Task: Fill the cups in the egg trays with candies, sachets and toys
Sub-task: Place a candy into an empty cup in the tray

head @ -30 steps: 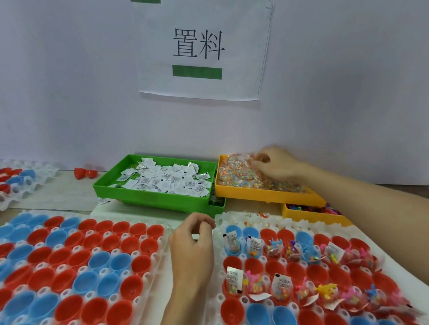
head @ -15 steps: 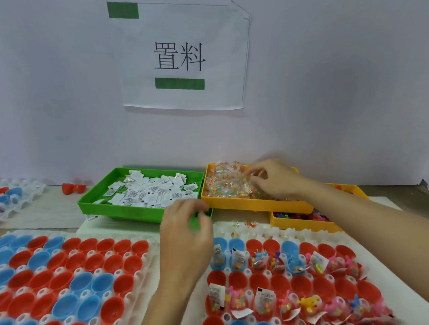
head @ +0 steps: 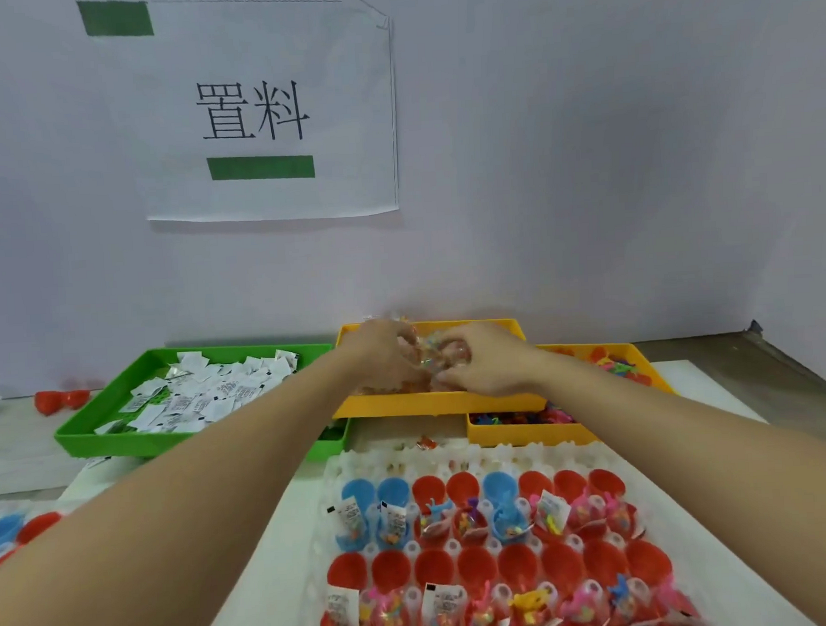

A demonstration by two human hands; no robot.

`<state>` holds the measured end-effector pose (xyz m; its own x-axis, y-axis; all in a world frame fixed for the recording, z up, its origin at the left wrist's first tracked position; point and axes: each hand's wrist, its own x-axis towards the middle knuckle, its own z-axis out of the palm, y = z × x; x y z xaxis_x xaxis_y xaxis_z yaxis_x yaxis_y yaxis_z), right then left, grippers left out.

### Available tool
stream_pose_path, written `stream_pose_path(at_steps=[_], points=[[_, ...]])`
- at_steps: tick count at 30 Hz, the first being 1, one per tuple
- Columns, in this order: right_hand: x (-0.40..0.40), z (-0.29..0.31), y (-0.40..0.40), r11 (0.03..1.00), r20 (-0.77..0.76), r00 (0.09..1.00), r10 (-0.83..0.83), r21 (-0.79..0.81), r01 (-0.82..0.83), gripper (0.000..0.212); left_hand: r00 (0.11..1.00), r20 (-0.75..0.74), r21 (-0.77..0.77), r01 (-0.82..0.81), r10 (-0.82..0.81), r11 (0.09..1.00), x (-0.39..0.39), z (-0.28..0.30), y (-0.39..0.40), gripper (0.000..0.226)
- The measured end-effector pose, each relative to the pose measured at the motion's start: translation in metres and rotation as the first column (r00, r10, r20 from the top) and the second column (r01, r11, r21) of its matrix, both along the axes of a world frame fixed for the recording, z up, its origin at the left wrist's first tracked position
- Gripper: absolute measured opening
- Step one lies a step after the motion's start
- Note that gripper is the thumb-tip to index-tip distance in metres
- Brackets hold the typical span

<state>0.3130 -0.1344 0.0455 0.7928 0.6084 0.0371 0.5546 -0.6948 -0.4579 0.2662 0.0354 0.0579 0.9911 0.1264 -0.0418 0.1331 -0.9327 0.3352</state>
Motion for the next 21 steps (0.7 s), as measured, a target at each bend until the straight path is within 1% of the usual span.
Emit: stream_pose_path(at_steps=[2,4,6,7,10,11,12,14,16,19,21], points=[[0.004,0.000,-0.002,0.996,0.045,0.996,-0.082,0.043,0.080,0.033,0.998,0.058,-0.128,0.004,0.004,0.992,-0.001,-0.001,0.001,0.035],[0.008,-0.001,-0.008,0.981,0.047,0.985,-0.166,0.108,0.160,0.021,0.986,0.152,-0.241,-0.024,0.062,0.970,-0.005,-0.001,0.007,0.015],[0.010,0.001,-0.015,0.962,0.063,0.972,-0.225,0.174,0.211,0.023,0.959,0.231,-0.382,-0.063,0.161,0.922,-0.007,-0.003,0.014,0.012],[0.010,0.002,-0.018,0.955,0.061,0.969,-0.238,0.199,0.222,0.027,0.949,0.244,-0.459,-0.071,0.202,0.885,-0.009,-0.002,0.016,0.010],[0.007,0.009,-0.018,0.937,-0.039,0.974,-0.223,0.268,0.225,0.032,0.947,0.198,-0.681,-0.052,0.252,0.730,-0.016,0.003,0.014,0.013],[0.007,0.010,-0.017,0.934,-0.067,0.975,-0.211,0.280,0.222,0.032,0.953,0.192,-0.702,-0.035,0.236,0.711,-0.016,0.005,0.011,0.015],[0.006,0.010,-0.015,0.937,-0.077,0.976,-0.202,0.276,0.215,0.032,0.957,0.202,-0.685,-0.014,0.209,0.729,-0.017,0.006,0.007,0.018],[0.004,0.010,-0.012,0.952,-0.051,0.981,-0.188,0.235,0.194,0.031,0.957,0.251,-0.585,0.032,0.144,0.810,-0.016,0.008,-0.001,0.019],[0.001,0.010,-0.012,0.966,-0.024,0.984,-0.176,0.190,0.177,0.035,0.947,0.292,-0.490,0.029,0.133,0.871,-0.014,0.008,-0.005,0.016],[-0.002,0.011,-0.016,0.972,0.030,0.983,-0.179,0.159,0.172,0.042,0.914,0.333,-0.472,-0.051,0.232,0.880,-0.011,0.007,-0.007,0.018],[-0.006,0.014,-0.018,0.972,0.071,0.982,-0.175,0.172,0.161,0.043,0.887,0.350,-0.448,-0.123,0.300,0.885,-0.010,0.007,-0.009,0.020]])
